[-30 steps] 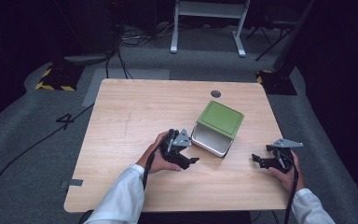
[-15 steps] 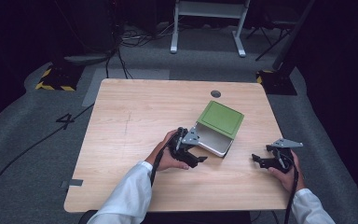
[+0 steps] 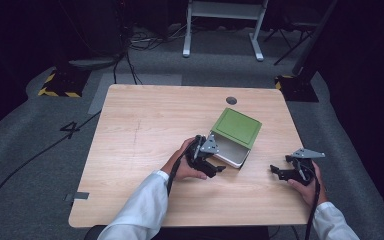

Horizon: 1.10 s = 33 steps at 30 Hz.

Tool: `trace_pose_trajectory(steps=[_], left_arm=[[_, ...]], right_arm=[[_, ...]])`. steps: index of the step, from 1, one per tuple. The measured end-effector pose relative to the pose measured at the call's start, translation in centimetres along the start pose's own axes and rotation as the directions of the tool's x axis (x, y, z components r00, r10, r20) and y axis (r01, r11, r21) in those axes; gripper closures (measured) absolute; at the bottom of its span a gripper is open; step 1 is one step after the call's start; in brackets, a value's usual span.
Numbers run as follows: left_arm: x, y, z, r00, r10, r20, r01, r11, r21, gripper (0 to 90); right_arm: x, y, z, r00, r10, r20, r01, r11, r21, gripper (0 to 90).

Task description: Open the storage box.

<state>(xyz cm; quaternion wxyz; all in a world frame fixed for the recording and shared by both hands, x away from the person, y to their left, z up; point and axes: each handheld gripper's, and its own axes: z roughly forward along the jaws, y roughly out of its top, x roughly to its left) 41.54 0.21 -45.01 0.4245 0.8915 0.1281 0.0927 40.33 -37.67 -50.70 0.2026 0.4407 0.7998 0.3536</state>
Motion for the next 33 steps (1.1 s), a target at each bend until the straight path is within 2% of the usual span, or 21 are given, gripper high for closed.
trace_pose_trajectory(steps=[9,18,25,33], left_arm=[[0.2,0.7,1.1,0.9997,0.004,0.023,-0.004,1.0,0.005,18.4],[0.2,1.0,2.5,0.9993,0.008,0.036,-0.009,0.9993,0.037,18.6],[0.1,0.7,3.5,0.998,0.008,0.062,-0.012,0.9975,0.07,26.5],[0.5,0.6,3.4,0.9974,-0.005,0.072,0.001,0.9983,0.058,36.6]], right_arm=[[0.0,0.0,0.0,1.0,0.0,0.0,0.0,1.0,0.0,15.4],[0.0,0.0,0.0,1.0,0.0,0.0,0.0,1.0,0.0,15.4],[0.0,0.0,0.0,1.0,0.0,0.0,0.0,1.0,0.0,15.4],[0.0,0.0,0.0,1.0,0.0,-0.001,0.0,1.0,0.0,15.5]])
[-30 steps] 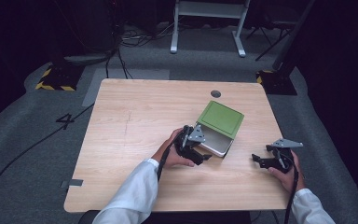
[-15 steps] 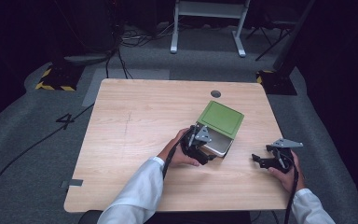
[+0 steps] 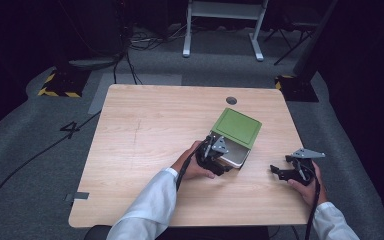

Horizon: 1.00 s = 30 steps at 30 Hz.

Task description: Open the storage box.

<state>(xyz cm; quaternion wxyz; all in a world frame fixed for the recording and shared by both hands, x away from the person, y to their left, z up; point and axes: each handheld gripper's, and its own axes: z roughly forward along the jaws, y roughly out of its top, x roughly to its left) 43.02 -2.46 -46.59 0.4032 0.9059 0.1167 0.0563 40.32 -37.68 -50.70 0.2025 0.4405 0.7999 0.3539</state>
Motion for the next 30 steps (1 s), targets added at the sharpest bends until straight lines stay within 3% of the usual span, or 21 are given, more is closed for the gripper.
trace_pose_trajectory(steps=[2,8,22,30], left_arm=[[0.2,-0.1,-0.1,1.0,-0.007,0.003,0.007,1.0,-0.002,45.4],[0.2,-0.2,0.1,0.9994,0.013,0.032,-0.014,0.9996,0.025,51.4],[0.0,-0.8,-0.6,0.9964,0.004,0.085,-0.007,0.9995,0.031,53.2],[-1.0,-1.4,-1.2,0.9963,0.019,0.084,-0.022,0.9989,0.041,53.6]], right_arm=[[0.0,0.0,0.0,1.0,0.0,0.0,0.0,1.0,0.0,15.4],[0.0,0.0,0.0,1.0,0.0,0.0,0.0,1.0,0.0,15.4],[0.0,0.0,0.0,1.0,0.0,0.0,0.0,1.0,0.0,15.5],[0.0,0.0,0.0,1.0,0.0,0.0,0.0,1.0,0.0,15.4]])
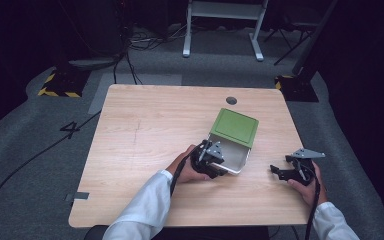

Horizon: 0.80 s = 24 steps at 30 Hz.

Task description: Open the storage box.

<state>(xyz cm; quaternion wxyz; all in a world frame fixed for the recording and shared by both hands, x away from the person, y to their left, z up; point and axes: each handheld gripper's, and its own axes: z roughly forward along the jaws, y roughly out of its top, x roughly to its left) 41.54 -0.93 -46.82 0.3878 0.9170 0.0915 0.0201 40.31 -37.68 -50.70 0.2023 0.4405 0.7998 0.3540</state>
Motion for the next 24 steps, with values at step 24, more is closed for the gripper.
trace_pose_trajectory(steps=[24], left_arm=[[-1.7,-2.0,-1.9,0.9993,-0.011,-0.035,0.011,0.9999,0.001,52.4]], right_arm=[[0.0,0.0,0.0,1.0,0.0,0.001,0.0,1.0,0.0,15.4]])
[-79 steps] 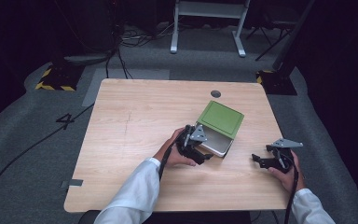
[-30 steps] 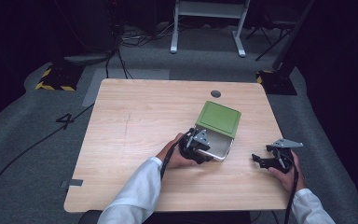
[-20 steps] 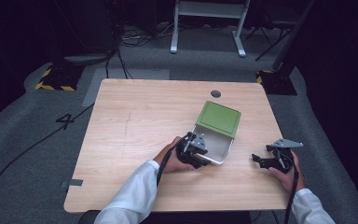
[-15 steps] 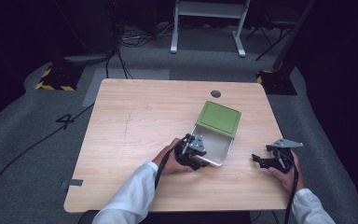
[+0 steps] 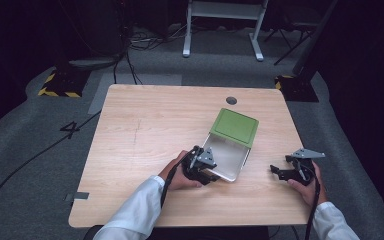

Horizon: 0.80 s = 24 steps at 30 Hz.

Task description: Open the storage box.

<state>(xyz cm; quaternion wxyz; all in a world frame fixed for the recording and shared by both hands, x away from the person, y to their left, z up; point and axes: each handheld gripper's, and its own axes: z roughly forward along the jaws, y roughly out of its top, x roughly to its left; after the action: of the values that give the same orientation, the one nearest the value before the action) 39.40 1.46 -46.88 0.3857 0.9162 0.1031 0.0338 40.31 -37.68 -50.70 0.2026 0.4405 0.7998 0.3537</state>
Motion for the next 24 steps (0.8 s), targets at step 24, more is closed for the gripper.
trace_pose_trajectory(steps=[24], left_arm=[[-1.6,-1.0,-1.0,1.0,-0.004,-0.002,0.004,1.0,0.002,50.7]], right_arm=[[0.0,0.0,0.0,1.0,0.0,0.0,0.0,1.0,0.0,15.4]])
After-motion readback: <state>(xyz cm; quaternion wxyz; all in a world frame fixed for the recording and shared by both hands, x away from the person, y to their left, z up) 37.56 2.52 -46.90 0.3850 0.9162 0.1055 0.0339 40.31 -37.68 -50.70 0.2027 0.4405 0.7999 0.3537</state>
